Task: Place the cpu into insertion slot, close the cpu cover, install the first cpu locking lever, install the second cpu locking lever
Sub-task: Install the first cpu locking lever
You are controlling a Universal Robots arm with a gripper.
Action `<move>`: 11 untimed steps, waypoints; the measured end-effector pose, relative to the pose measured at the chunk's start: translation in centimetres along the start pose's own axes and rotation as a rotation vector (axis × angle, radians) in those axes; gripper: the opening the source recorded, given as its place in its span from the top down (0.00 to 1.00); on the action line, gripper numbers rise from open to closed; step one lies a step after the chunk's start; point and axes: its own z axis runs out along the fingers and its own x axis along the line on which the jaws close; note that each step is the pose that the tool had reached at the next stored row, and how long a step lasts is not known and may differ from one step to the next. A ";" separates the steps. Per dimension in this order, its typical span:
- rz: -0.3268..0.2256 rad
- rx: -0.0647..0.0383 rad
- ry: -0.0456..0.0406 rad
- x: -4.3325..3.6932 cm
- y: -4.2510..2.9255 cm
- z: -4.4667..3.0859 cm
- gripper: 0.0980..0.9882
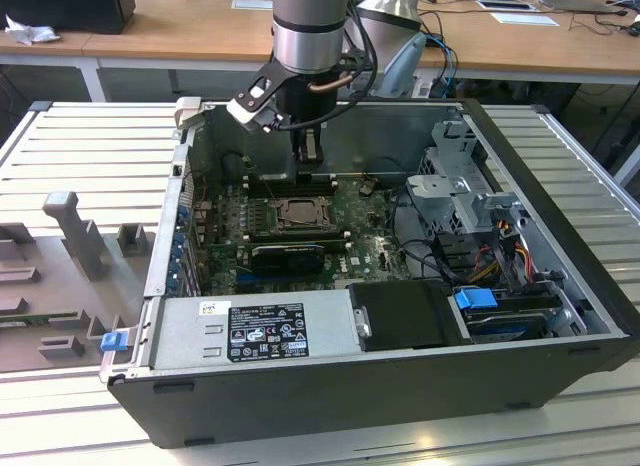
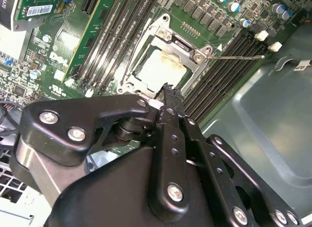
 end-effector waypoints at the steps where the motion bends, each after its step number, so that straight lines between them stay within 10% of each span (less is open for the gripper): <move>1: -0.002 0.000 0.0002 0.00 0.00 -0.03 0.99; 11: -0.010 0.000 0.0021 0.00 0.00 -0.21 0.99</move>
